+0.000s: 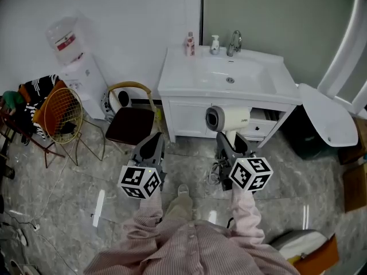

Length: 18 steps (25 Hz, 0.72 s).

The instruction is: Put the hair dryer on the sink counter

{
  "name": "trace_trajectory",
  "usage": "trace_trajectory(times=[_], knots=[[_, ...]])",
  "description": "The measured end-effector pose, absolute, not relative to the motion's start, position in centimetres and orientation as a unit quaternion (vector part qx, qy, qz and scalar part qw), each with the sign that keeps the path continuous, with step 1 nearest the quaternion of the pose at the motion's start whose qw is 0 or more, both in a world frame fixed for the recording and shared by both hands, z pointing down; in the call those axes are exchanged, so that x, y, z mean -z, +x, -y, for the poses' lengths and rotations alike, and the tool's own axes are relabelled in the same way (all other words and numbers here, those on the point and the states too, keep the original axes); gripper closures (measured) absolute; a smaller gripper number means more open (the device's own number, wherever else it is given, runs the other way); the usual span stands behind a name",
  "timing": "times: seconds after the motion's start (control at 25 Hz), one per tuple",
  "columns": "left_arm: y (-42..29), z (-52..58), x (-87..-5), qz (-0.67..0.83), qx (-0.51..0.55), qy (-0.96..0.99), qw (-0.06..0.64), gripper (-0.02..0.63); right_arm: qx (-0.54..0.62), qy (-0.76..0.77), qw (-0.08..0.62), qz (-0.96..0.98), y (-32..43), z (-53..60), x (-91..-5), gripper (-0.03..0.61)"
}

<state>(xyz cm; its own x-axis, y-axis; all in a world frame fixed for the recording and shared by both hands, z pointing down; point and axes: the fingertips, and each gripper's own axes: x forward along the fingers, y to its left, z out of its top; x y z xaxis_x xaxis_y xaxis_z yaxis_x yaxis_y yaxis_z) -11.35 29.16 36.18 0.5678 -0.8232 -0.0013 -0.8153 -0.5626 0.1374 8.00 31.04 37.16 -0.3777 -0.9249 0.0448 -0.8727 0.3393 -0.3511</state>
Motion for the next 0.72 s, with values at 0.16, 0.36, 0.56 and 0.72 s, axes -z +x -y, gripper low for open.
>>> trace_trajectory(times=[0.16,0.36,0.56,0.72], knots=[[-10.9,-23.8,-36.6,0.456,0.024,0.887,0.068,0.617,0.174,-0.555,0.087,-0.809,8.0,-26.0,-37.6,0.417],[-10.7,-17.1,-36.7,0.452,0.019,0.888,0.075,0.617,0.182,-0.556,0.077,-0.807,7.8,-19.5,-37.9,0.417],[-11.0,-11.3,-37.2,0.449,0.016,0.889,0.087,0.617,0.199,-0.557,0.078,-0.803,7.4,-13.6,-38.5,0.417],[-11.3,-7.5,-37.4,0.45,0.019,0.888,0.089,0.617,0.203,-0.557,0.073,-0.802,7.2,-9.9,-39.2,0.417]])
